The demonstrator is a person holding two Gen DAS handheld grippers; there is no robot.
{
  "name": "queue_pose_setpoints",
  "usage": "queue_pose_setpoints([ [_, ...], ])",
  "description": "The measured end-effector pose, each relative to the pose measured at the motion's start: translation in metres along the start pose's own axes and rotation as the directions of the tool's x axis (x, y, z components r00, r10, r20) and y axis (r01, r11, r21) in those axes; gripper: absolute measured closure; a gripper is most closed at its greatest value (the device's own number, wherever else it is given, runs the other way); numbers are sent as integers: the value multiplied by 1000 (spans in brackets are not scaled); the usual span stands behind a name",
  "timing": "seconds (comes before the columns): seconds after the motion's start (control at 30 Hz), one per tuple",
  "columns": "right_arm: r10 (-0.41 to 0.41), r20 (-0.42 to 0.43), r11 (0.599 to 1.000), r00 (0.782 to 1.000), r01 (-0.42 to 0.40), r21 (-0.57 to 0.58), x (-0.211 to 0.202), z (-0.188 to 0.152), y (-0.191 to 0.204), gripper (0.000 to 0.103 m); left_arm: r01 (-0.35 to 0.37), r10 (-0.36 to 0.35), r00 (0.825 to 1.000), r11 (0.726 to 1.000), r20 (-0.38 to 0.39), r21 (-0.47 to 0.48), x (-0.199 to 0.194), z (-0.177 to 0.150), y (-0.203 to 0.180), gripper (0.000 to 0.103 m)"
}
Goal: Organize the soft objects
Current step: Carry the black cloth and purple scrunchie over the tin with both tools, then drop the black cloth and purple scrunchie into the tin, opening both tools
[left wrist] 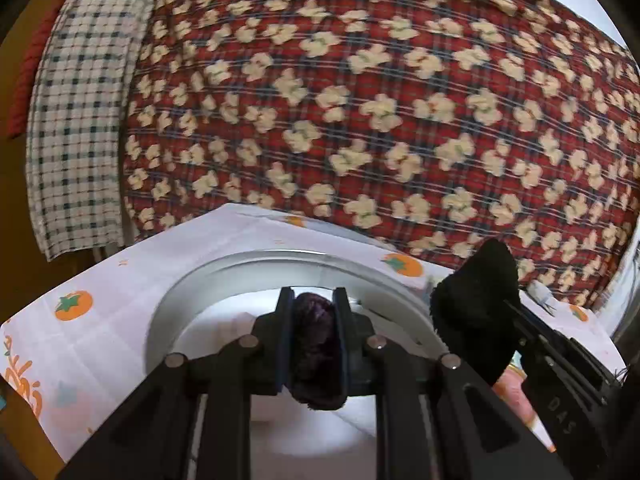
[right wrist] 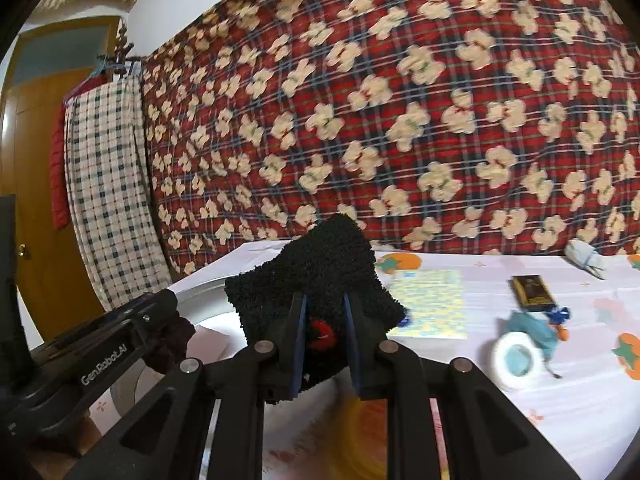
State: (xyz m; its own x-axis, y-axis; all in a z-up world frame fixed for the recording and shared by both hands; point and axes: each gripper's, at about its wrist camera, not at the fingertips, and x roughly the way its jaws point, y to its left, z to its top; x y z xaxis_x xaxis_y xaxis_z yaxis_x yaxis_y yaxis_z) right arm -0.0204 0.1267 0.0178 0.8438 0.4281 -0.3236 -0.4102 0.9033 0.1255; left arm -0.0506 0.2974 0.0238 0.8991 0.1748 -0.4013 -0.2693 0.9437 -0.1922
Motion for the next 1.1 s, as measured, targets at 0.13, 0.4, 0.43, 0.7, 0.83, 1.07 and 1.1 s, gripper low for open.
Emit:
queue_pose_setpoints([
  [0.13,1,-38,1000,999,-2,-1,28,-1,11,83,-24,23,999,999,-26,-27,12,-3,17,86],
  [0.4,28,-140,999,990,-31,-18,68,-8,22,83,-55,51,994,998,-100,-39,36,-13,26,86],
  [0.43,37,-151,999,988,-41,-22,70,-9,24,83,-59,54,992,997,-111,-39,38,-14,27,86],
  [0.7,42,-191,998,981,-51,-40,77,-15,27,83,-88,82,986,995,-146,-36,43,-19,27,86],
  [0.83,49,-192,997,980,-60,-51,76,-15,31,83,-95,89,985,995,-147,-33,44,-19,27,86],
  [1.07,61,-183,993,981,-78,-90,75,-14,38,74,-108,99,982,993,-163,-47,45,-19,29,82],
  [1.1,63,-182,993,981,-80,-91,75,-14,38,60,-114,106,982,993,-159,-41,43,-19,28,78],
])
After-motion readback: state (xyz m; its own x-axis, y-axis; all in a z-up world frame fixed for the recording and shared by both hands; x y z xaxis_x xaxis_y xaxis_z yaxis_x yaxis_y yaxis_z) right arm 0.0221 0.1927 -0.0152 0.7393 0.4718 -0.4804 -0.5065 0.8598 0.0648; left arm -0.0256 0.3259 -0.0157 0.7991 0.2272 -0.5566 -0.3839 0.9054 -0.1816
